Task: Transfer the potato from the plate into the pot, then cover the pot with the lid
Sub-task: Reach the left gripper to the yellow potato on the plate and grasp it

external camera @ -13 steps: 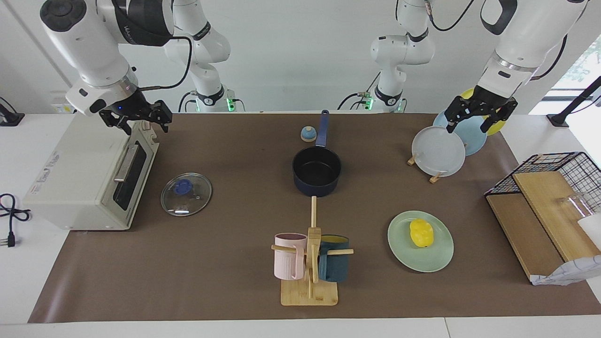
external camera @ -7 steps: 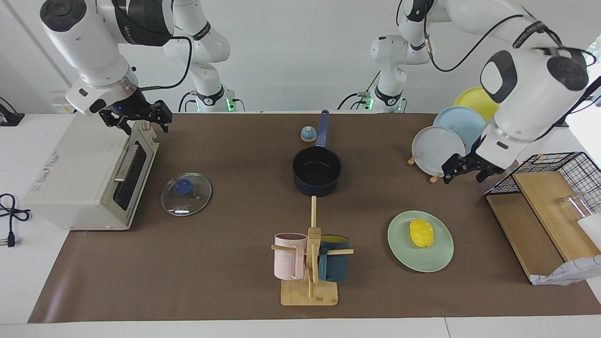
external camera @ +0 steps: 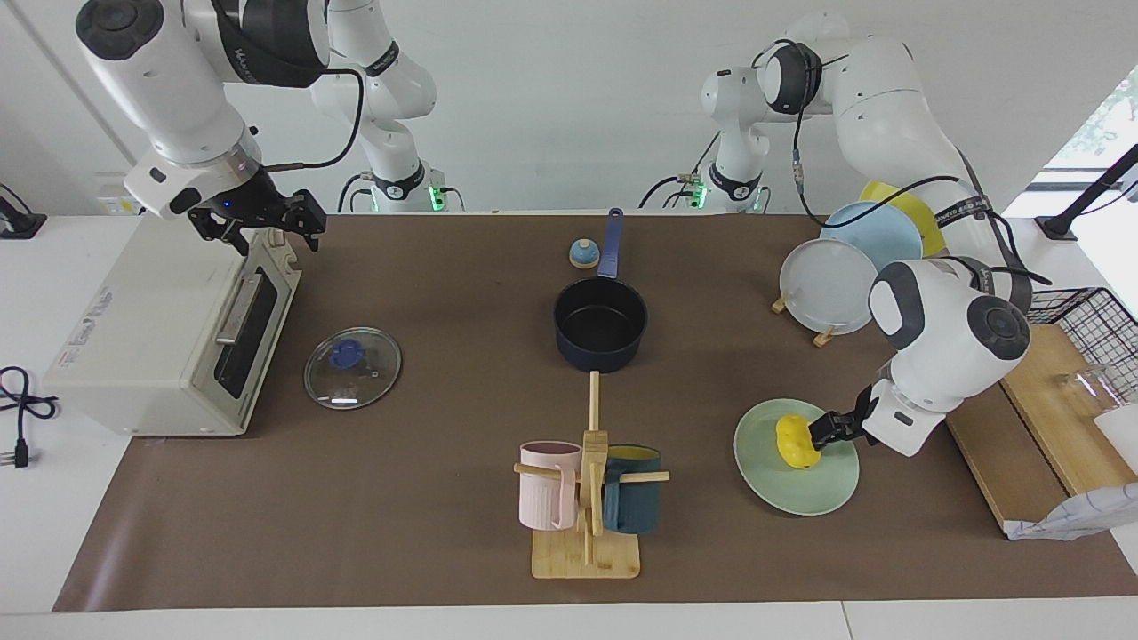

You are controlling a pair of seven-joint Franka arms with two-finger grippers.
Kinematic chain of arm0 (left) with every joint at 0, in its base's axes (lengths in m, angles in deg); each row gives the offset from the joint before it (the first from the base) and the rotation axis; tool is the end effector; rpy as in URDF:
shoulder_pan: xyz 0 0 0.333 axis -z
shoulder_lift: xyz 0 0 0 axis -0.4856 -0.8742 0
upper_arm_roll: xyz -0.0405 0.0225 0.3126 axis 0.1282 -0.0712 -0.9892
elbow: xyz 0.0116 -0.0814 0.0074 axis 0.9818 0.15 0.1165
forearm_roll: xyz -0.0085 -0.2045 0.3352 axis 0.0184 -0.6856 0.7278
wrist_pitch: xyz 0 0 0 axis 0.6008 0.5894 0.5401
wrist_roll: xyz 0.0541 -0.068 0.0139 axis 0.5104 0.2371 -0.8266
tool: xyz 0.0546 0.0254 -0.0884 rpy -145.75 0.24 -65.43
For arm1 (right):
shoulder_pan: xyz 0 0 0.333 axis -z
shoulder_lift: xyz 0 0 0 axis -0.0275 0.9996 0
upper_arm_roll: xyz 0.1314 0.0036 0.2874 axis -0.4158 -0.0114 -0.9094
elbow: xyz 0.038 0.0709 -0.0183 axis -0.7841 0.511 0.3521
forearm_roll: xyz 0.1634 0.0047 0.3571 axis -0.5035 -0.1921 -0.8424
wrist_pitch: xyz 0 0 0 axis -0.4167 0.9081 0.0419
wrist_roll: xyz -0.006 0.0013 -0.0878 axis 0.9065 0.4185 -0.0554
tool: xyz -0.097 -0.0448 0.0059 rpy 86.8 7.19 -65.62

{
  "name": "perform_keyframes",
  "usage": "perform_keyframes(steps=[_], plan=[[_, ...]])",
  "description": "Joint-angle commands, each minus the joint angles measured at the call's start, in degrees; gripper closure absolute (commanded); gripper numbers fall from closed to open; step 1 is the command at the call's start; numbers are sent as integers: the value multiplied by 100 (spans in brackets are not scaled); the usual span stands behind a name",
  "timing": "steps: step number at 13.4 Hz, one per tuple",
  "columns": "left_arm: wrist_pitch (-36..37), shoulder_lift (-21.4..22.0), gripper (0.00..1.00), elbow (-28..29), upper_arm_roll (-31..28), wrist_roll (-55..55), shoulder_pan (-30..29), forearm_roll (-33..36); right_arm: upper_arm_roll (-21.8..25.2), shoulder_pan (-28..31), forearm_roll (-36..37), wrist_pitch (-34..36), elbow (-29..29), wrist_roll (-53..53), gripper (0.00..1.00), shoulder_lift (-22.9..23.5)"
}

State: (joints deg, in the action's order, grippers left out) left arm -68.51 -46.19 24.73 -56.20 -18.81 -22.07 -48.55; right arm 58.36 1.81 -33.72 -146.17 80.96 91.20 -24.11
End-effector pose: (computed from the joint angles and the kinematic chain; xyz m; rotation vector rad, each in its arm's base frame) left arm 0.7310 -0.0618 0.3673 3.0766 0.0036 -0.0299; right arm 0.5455 -0.0124 0.5884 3.0931 0.1409 -0.2220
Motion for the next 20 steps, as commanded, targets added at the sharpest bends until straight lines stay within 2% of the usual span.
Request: perform_keyframes(steps=[1, 3, 6, 15, 16, 17, 18, 19, 20], plan=[[44, -21, 0, -209, -14, -24, 22, -214, 0, 20, -95, 26, 84, -89, 0, -100], [-44, -13, 0, -140, -23, -77, 171, -171, 0, 20, -95, 26, 84, -89, 0, -100], [-631, 189, 0, 588, -14, -42, 268, 117, 0, 20, -95, 26, 84, -89, 0, -100], [-870, 383, 0, 1152, -14, 90, 391, 145, 0, 20, -95, 26, 84, -89, 0, -100], [-862, 383, 3, 1161, -14, 125, 391, 154, 0, 20, -95, 26, 84, -89, 0, -100], [-861, 392, 12, 1162, -14, 177, 391, 145, 0, 20, -95, 26, 84, -89, 0, -100], [-861, 392, 41, 1162, -14, 187, 383, 145, 0, 20, -95, 26, 84, -89, 0, -100], [-870, 392, 80, 1153, 3, 195, 365, 145, 0, 20, -95, 26, 84, -89, 0, -100], [-862, 392, 100, 1153, -14, 195, 374, 145, 0, 20, -95, 26, 84, -89, 0, -100]])
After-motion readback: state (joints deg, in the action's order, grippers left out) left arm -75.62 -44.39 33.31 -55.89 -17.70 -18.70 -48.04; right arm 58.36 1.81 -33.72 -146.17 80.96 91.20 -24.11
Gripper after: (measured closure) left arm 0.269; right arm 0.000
